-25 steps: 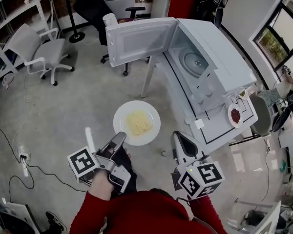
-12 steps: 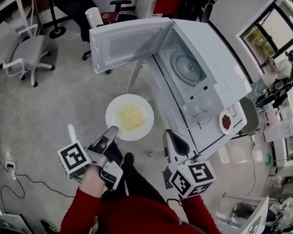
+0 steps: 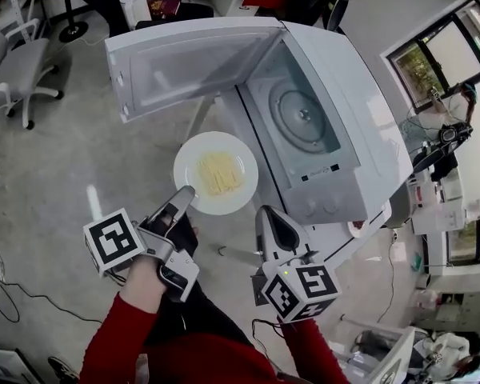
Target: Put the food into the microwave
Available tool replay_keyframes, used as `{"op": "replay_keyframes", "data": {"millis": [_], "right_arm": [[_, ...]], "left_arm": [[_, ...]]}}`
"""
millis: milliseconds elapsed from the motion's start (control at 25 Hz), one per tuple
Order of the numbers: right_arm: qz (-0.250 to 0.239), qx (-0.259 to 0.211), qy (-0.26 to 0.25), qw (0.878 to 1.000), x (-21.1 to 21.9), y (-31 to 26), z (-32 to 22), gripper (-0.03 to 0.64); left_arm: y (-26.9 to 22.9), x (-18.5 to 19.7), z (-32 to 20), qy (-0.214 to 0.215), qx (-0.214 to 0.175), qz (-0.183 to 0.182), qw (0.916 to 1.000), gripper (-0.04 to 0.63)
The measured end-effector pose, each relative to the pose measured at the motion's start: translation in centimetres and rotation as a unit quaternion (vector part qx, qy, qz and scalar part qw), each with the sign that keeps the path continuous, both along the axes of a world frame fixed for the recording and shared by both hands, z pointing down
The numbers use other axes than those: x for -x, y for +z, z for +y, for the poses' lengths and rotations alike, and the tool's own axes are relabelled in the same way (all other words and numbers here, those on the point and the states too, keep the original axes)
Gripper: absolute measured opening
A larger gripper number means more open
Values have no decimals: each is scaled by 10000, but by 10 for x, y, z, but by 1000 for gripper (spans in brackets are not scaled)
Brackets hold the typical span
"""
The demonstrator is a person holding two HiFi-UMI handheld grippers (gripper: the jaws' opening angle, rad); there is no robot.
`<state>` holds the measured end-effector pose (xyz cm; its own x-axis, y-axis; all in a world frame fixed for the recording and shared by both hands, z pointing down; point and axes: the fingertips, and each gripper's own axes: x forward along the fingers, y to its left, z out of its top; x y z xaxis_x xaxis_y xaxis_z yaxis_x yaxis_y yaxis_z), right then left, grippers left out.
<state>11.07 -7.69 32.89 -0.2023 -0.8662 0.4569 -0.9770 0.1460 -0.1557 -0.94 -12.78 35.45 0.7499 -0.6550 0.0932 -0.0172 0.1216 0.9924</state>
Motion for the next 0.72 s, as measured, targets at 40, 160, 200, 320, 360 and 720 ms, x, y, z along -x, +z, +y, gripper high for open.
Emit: {"op": "replay_keyframes", "data": {"millis": [40,160,200,320,360,720], "right_arm": [[14,35,30,10000,-3,4,-5,14],[33,130,106,9999,-8,16,-20,14],[42,163,123,9998,-9,21,-25,14],[89,259,163,9995,-14,34,-37,14],[109,288,190,9993,-17,38,-40,14],[174,426,459,9979,-40,64,-70,14]], "left_arm": [[2,-7,-6,46,4,30,10000,22],[14,-26,-23,204,-6,82,9998,23],[18,-32,-30,264,-23,99,9996,23],[29,-47,-49,423,-49,159,9990,23],[33,-52,-55,467,-48,160,9988,23],[49,-98,-103,785,-140,190,9966,23]]}}
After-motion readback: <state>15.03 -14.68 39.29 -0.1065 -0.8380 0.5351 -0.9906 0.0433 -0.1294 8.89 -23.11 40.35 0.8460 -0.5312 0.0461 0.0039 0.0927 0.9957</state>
